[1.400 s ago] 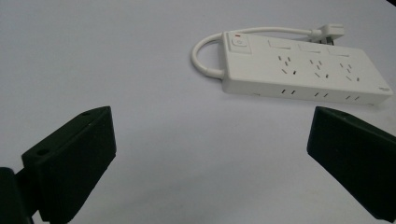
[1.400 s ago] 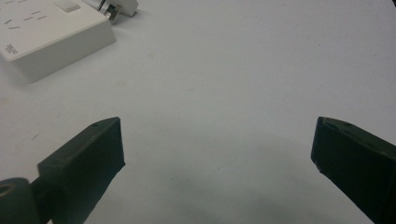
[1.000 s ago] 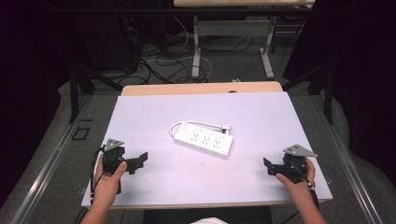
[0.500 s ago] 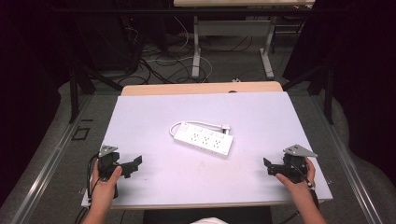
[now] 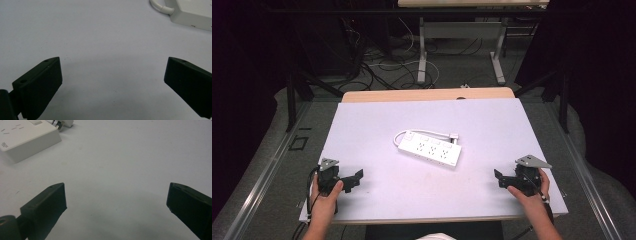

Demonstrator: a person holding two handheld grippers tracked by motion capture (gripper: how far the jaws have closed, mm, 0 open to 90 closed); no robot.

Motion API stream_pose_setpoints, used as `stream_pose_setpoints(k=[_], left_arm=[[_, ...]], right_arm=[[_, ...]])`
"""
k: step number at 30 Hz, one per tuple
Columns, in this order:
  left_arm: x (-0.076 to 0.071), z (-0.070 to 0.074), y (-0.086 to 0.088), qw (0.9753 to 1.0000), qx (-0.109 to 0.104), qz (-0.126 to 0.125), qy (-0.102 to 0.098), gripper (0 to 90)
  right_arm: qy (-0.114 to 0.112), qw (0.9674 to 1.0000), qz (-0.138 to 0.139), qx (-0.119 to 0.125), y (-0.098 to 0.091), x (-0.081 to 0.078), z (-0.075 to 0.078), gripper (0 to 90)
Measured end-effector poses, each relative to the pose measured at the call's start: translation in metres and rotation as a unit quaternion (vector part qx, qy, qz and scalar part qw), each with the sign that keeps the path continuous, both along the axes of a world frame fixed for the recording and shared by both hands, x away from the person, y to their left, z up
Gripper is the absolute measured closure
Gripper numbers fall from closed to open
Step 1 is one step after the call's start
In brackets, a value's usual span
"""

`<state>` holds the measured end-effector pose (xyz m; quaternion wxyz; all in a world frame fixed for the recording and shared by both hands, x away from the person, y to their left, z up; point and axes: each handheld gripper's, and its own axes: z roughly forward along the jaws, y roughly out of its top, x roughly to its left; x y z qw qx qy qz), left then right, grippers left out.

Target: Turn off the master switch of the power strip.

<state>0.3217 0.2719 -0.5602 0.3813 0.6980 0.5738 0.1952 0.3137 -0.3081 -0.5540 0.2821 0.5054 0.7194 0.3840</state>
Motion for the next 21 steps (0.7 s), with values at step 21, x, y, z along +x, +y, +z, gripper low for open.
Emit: stream_pose_setpoints(k=[21], left_arm=[[-0.0024, -0.0055, 0.0035, 1.0000, -0.001, 0.004, 0.009, 1.6]], right_arm=[[0.003, 1.0000, 0.005, 0.000, -0.0006, 0.0002, 0.0004, 2.1]])
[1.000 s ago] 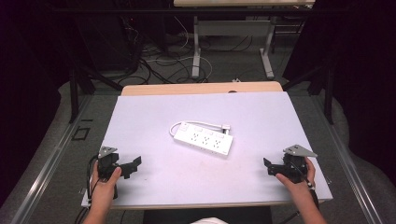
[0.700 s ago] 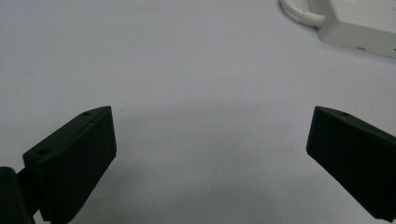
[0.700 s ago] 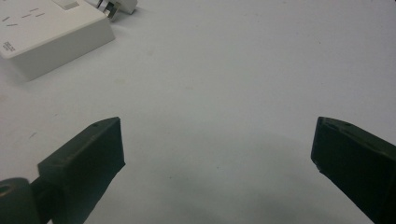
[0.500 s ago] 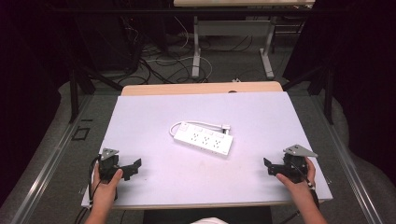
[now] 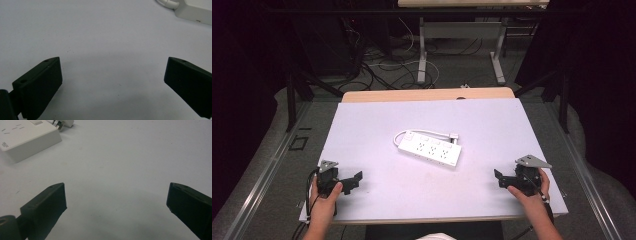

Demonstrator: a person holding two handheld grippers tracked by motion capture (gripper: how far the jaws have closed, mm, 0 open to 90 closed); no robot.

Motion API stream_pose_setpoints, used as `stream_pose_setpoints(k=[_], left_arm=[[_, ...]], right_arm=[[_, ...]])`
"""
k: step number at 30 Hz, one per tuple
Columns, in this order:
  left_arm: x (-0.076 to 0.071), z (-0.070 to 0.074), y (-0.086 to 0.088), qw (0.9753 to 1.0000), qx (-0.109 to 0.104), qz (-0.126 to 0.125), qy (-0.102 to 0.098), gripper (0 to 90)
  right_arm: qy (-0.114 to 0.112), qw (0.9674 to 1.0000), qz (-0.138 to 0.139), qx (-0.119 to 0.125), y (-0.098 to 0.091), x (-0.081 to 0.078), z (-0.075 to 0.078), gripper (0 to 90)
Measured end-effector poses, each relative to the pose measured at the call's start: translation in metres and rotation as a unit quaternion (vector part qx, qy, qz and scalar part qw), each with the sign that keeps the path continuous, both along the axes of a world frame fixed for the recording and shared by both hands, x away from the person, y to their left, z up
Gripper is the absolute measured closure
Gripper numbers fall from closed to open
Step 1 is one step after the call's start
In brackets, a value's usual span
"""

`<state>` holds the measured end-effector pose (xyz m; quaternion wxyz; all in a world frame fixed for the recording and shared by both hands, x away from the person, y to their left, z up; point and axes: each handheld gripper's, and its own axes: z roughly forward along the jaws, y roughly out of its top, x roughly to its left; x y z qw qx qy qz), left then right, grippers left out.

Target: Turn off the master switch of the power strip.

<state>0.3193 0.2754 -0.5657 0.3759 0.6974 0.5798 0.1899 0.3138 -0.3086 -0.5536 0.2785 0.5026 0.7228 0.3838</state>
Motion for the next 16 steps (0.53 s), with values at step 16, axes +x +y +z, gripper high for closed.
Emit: stream_pose_setpoints(k=[16], left_arm=[[0.0006, -0.0008, 0.0000, 1.0000, -0.002, 0.003, -0.003, 1.7]], right_arm=[[0.000, 1.0000, -0.001, 0.000, -0.0004, 0.0001, 0.0000, 2.1]])
